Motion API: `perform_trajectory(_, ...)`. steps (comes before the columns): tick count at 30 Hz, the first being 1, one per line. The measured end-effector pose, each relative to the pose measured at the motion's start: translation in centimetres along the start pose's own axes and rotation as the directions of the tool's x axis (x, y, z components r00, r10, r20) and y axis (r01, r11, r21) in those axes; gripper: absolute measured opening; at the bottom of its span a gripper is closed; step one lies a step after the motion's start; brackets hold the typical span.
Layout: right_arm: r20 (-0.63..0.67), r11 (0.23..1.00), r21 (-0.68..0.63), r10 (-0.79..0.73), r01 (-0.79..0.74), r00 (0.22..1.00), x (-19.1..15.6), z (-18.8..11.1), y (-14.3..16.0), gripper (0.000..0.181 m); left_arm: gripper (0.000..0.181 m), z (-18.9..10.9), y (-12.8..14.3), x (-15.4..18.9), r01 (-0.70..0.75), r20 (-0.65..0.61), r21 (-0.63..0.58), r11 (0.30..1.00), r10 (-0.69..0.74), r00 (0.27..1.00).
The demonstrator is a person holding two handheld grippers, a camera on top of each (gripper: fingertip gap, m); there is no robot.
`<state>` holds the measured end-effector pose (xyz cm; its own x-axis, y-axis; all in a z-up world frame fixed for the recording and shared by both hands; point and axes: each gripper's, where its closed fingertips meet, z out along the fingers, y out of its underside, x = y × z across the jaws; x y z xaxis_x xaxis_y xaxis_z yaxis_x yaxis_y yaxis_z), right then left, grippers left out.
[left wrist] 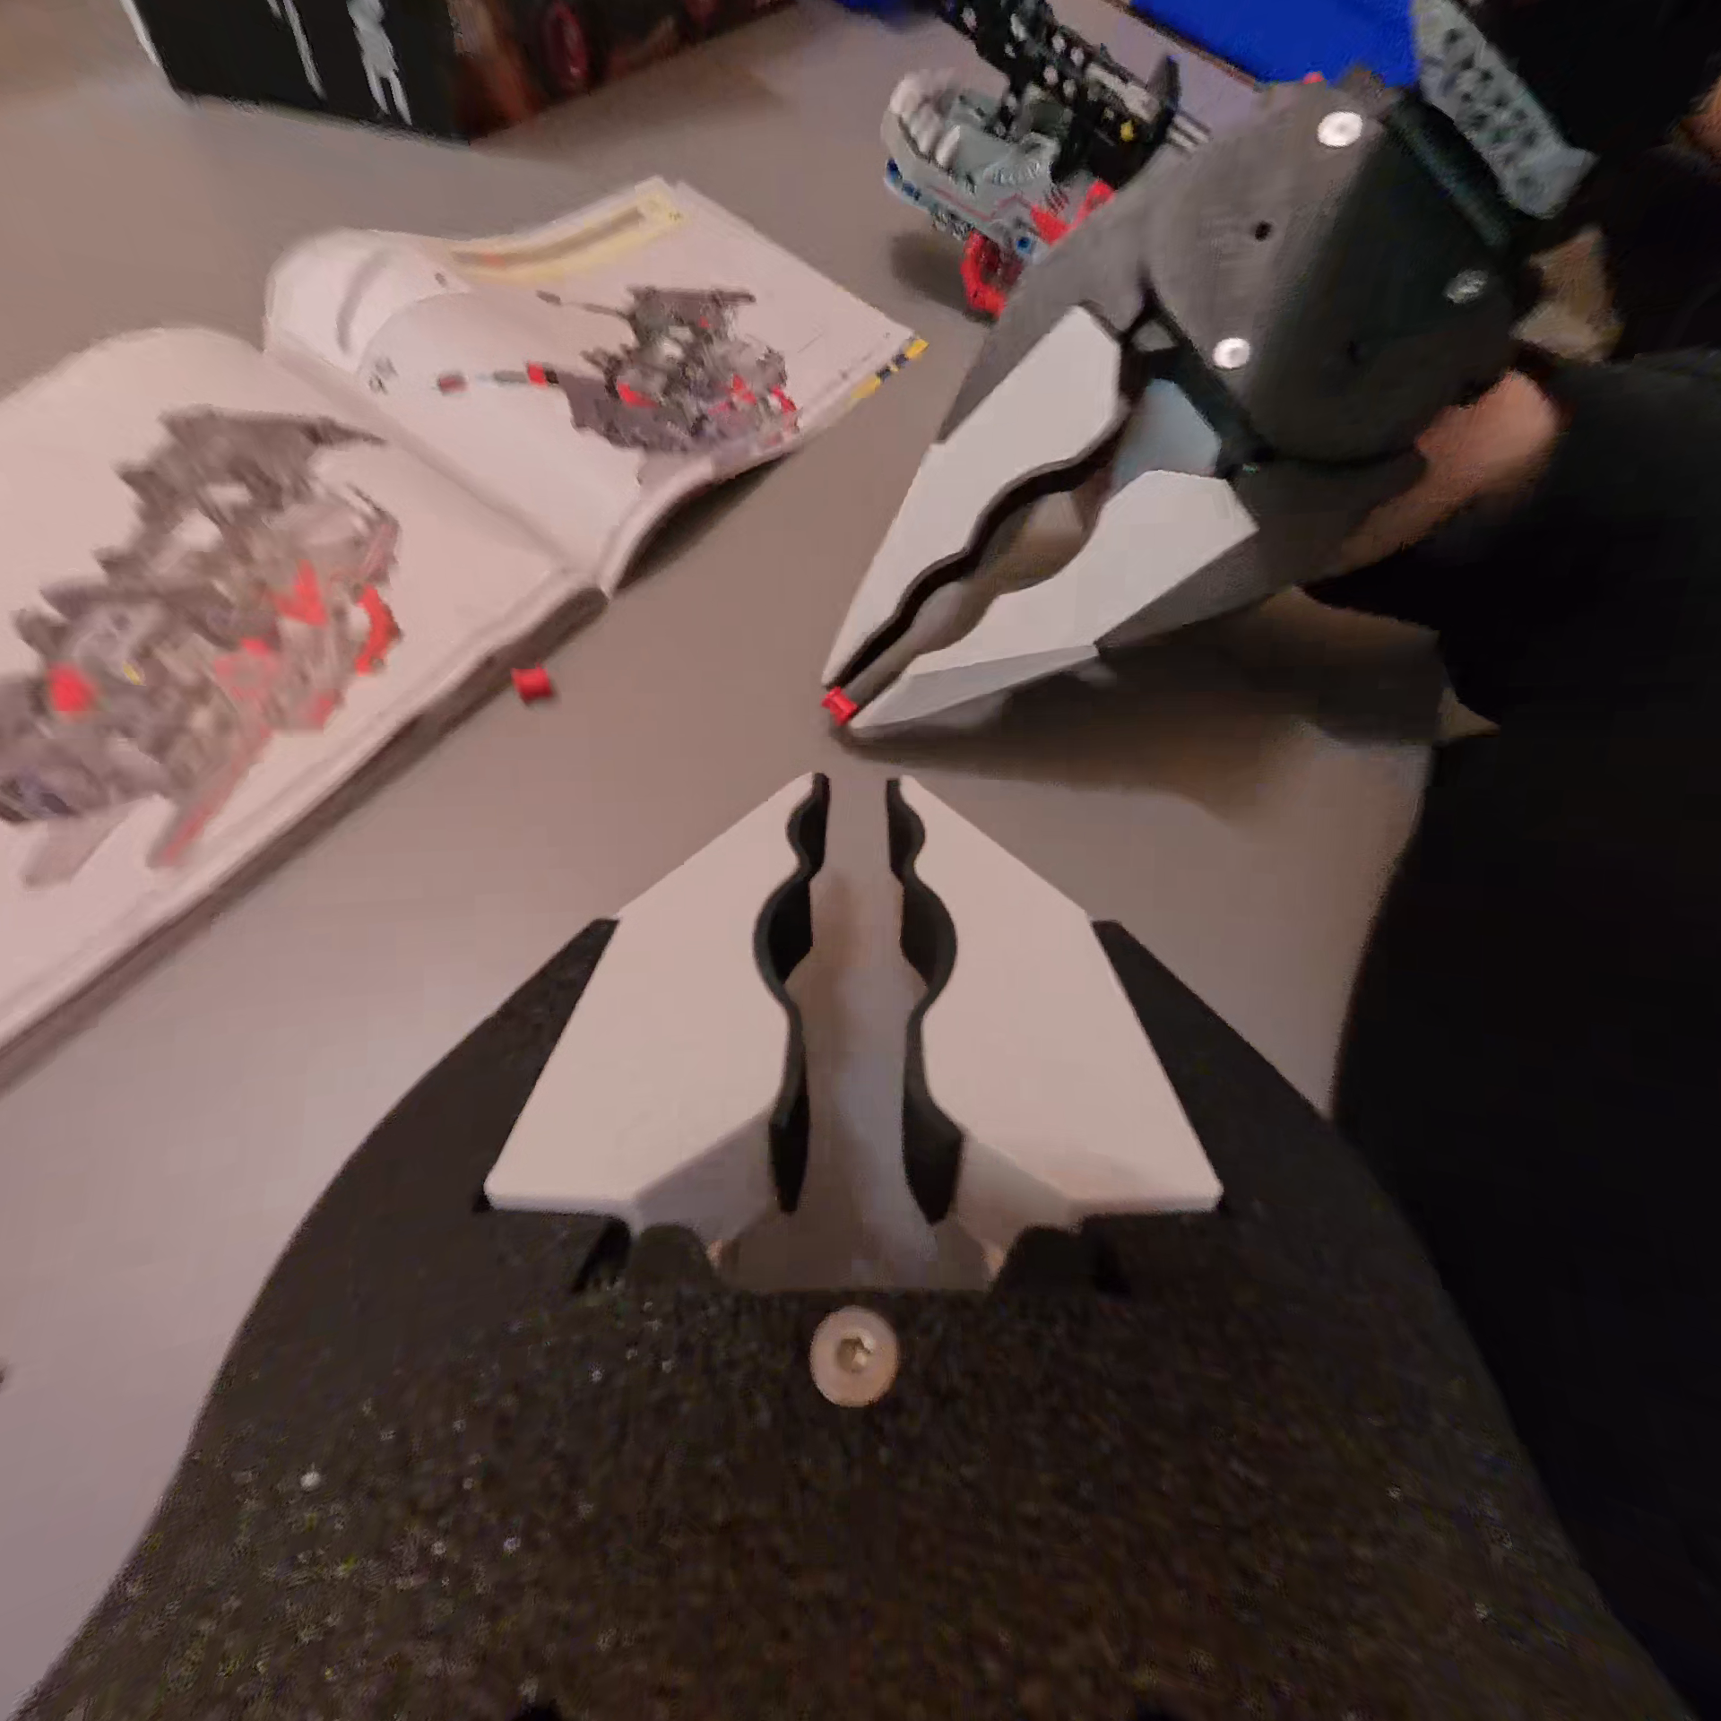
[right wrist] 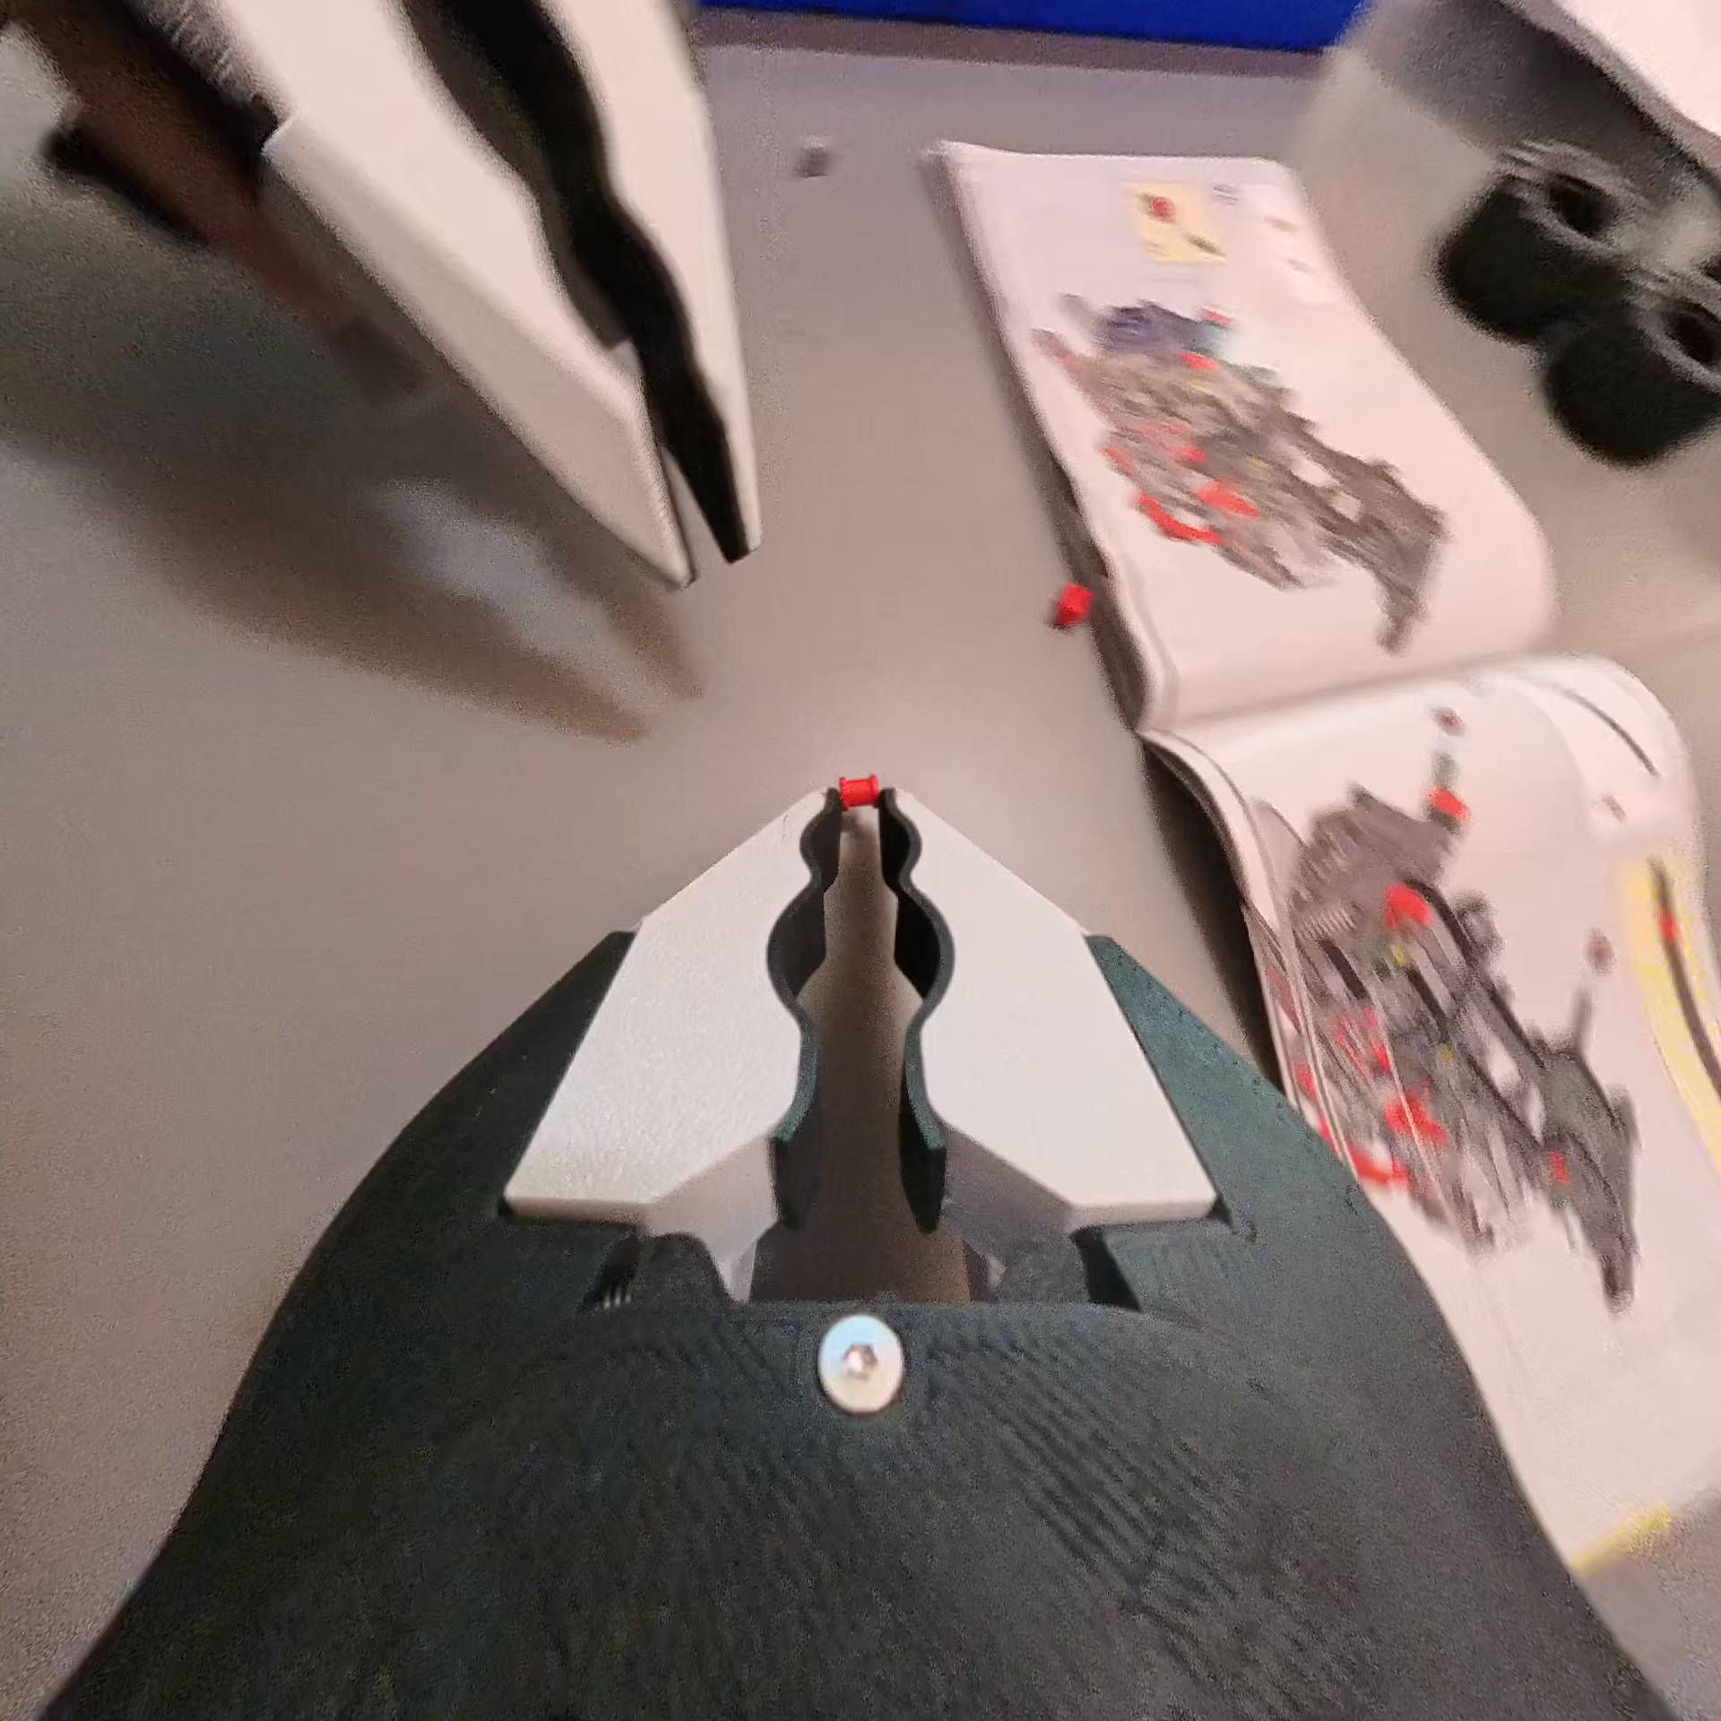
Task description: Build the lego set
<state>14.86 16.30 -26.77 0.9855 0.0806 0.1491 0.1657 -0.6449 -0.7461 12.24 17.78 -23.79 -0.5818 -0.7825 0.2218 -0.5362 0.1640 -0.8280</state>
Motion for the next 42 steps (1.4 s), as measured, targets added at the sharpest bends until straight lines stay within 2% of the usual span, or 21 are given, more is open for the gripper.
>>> perform_trajectory(1, -0.051, 0.996, 0.016, 0.088, -0.088, 0.995, 0.7, -0.7, 0.0, 0.007, 0.014, 0.4, -0.8, -0.3, -0.058, 0.053, 0.027, 0.998, 0.056, 0.997)
perform_trajectory(2, -0.062, 0.979, 0.051, 0.201, -0.198, 0.978, 1.1, -1.6, -0.2, 0.006, 0.016, 0.7, -1.9, -0.1, -0.154, 0.097, 0.064, 0.986, 0.147, 0.984)
perform_trajectory(3, -0.017, 0.943, 0.099, 0.321, -0.318, 0.947, 0.9, -2.3, -0.6, 0.007, 0.016, 1.0, -2.9, 0.5, -0.267, 0.128, 0.095, 0.959, 0.254, 0.959)
perform_trajectory(5, 0.141, 0.827, 0.180, 0.513, -0.532, 0.846, 0.2, -3.8, -1.8, 0.007, 0.016, 1.5, -4.2, 1.6, -0.449, 0.181, 0.113, 0.886, 0.426, 0.886)
perform_trajectory(8, 0.326, 0.645, 0.260, 0.642, -0.718, 0.694, 0.4, -6.0, -3.0, 0.007, 0.016, 2.2, -5.3, 3.0, -0.643, 0.225, 0.115, 0.757, 0.610, 0.760)
perform_trajectory(10, 0.394, 0.572, 0.269, 0.669, -0.775, 0.630, 0.6, -6.9, -3.2, 0.006, 0.014, 2.4, -5.9, 3.5, -0.708, 0.254, 0.117, 0.697, 0.668, 0.699)
perform_trajectory(13, 0.443, 0.523, 0.283, 0.672, -0.804, 0.594, 0.7, -7.8, -3.5, 0.006, 0.012, 2.7, -6.1, 3.9, -0.744, 0.257, 0.101, 0.661, 0.705, 0.661)
perform_trajectory(19, 0.457, 0.518, 0.294, 0.662, -0.803, 0.594, 0.5, -8.2, -3.9, 0.006, 0.003, 2.5, -6.6, 4.1, -0.773, 0.292, 0.094, 0.628, 0.725, 0.624)
perform_trajectory(23, 0.482, 0.517, 0.302, 0.642, -0.801, 0.596, 0.4, -8.6, -4.3, 0.007, 0.002, 2.1, -7.0, 4.4, -0.734, 0.284, 0.153, 0.662, 0.682, 0.674)
perform_trajectory(28, 0.567, 0.454, 0.320, 0.611, -0.831, 0.552, 0.5, -9.8, -4.9, 0.018, 0.003, 1.3, -7.8, 4.7, -0.616, 0.235, 0.287, 0.734, 0.570, 0.788)
perform_trajectory(31, 0.580, 0.405, 0.330, 0.626, -0.853, 0.522, 1.1, -10.1, -4.4, 0.022, 0.003, 0.8, -8.3, 5.3, -0.549, 0.184, 0.376, 0.747, 0.520, 0.834)
perform_trajectory(34, 0.688, 0.324, 0.267, 0.596, -0.908, 0.415, 0.5, -10.4, -4.9, 0.032, 0.003, 0.3, -8.9, 6.3, -0.504, 0.132, 0.455, 0.734, 0.504, 0.854)
perform_trajectory(38, 0.811, 0.241, 0.173, 0.515, -0.955, 0.277, -0.6, -11.1, -6.0, 0.033, 0.003, -0.2, -9.3, 7.4, -0.495, 0.083, 0.505, 0.708, 0.530, 0.844)
perform_trajectory(42, 0.873, 0.209, 0.135, 0.438, -0.969, 0.216, -1.1, -12.1, -6.8, 0.015, 0.003, 0.0, -9.0, 7.9, -0.517, 0.074, 0.503, 0.692, 0.562, 0.824)
